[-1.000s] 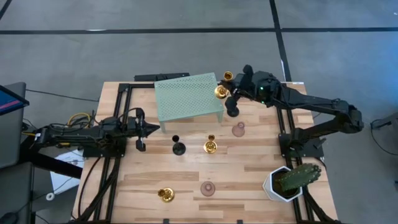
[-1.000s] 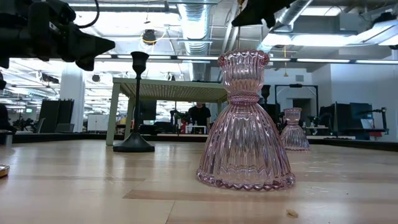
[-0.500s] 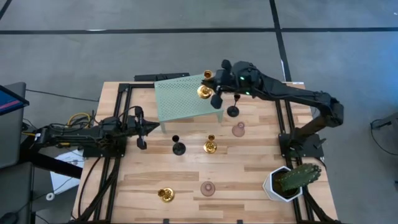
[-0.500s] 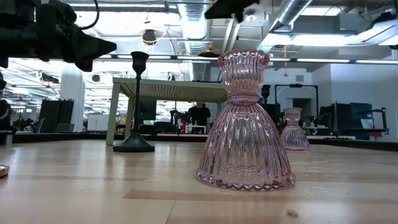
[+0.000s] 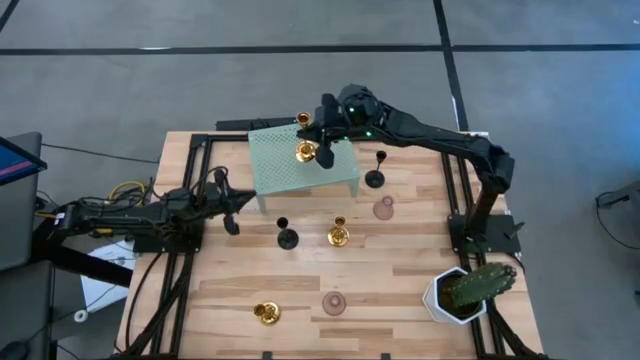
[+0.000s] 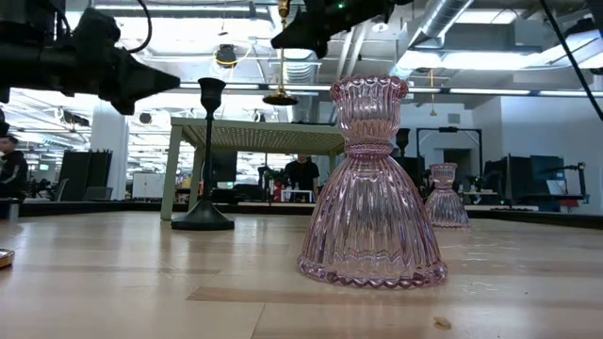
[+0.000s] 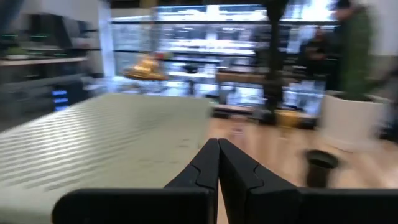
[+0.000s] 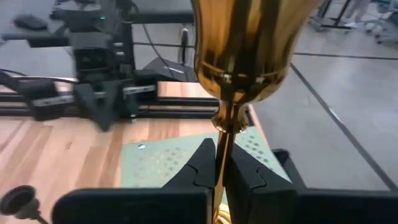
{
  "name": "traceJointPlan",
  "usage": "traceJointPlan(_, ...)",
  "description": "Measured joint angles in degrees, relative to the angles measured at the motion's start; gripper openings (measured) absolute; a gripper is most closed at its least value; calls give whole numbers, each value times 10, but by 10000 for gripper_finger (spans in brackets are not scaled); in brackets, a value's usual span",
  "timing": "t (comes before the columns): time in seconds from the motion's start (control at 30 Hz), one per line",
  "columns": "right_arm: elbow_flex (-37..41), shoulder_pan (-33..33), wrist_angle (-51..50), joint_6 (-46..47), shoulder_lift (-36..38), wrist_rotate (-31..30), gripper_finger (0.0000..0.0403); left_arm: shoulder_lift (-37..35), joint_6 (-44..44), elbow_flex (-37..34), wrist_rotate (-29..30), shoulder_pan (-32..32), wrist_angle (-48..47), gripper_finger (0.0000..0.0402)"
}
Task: Pick & Place candle stick holders
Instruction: Put the top gold candle holder on the shelf
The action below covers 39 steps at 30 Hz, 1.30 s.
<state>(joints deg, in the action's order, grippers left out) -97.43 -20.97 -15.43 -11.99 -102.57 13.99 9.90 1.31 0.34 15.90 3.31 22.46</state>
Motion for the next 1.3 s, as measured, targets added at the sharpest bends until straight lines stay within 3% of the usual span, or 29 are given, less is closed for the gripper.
traceJointPlan(0.1, -1, 3, 5, -2, 1, 24, 2, 6, 19, 0, 47, 0, 8, 6)
traceJointPlan(0.3, -1, 3, 21, -1, 1, 74, 2, 48, 51, 35, 48, 0, 40, 6)
traceJointPlan(0.67, -1, 10, 21, -21, 1, 91, 2, 312, 157, 223, 68, 2, 36, 6)
traceJointPlan(0.83, -1, 9, 3, -34, 1, 91, 2, 345, 194, 296, 90, 23, -31, 6)
traceJointPlan(0.9, -1, 10, 1, -36, 1, 92, 2, 345, 182, 306, 58, 45, -40, 6)
traceJointPlan(1.17, -1, 11, 12, -51, 2, 126, 2, 341, 67, 308, -201, 210, -43, 6)
traceJointPlan(1.3, -1, 11, 18, -51, 2, 131, 2, 341, 35, 308, -296, 269, -42, 6)
